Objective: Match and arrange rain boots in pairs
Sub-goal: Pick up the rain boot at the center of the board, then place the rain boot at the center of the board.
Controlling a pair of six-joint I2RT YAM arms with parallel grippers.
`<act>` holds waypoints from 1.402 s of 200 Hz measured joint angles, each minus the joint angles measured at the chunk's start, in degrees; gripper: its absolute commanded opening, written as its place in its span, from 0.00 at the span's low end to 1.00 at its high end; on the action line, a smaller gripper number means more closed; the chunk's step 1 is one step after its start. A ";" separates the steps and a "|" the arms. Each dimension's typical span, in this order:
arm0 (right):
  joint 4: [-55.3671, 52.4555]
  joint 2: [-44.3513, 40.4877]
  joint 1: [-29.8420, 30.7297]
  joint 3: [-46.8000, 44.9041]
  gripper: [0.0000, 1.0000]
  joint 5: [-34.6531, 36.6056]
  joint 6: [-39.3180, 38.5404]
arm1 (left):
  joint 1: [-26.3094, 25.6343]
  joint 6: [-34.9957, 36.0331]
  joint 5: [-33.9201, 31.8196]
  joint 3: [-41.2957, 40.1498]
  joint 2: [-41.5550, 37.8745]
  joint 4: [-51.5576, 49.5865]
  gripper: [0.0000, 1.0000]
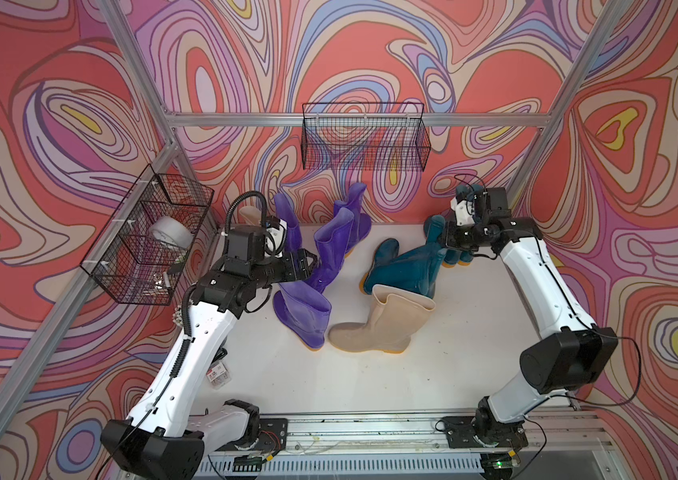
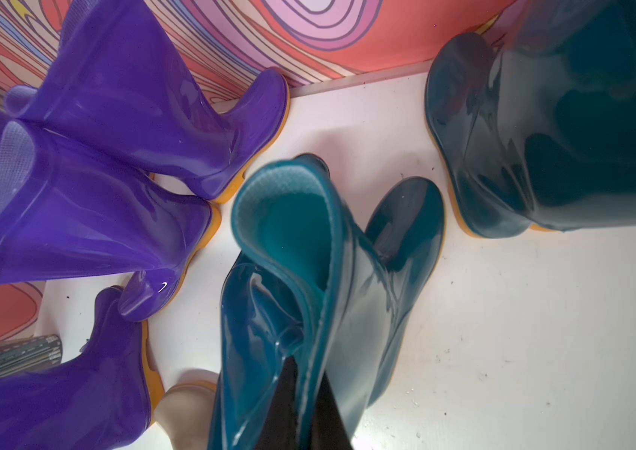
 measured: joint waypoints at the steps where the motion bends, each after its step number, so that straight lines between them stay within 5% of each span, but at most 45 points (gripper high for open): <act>1: 0.00 0.17 0.00 0.22 0.00 0.02 -0.07 | 0.00 0.02 0.00 0.00 0.00 0.00 0.86; 126: -6.47 21.90 -1.44 29.94 0.00 -2.49 -6.99 | 0.00 1.53 -1.86 2.32 -0.13 -2.27 0.87; 280: -6.88 29.27 -6.91 35.54 0.00 -12.52 -11.04 | 0.00 1.16 -2.51 4.28 2.23 -3.26 0.86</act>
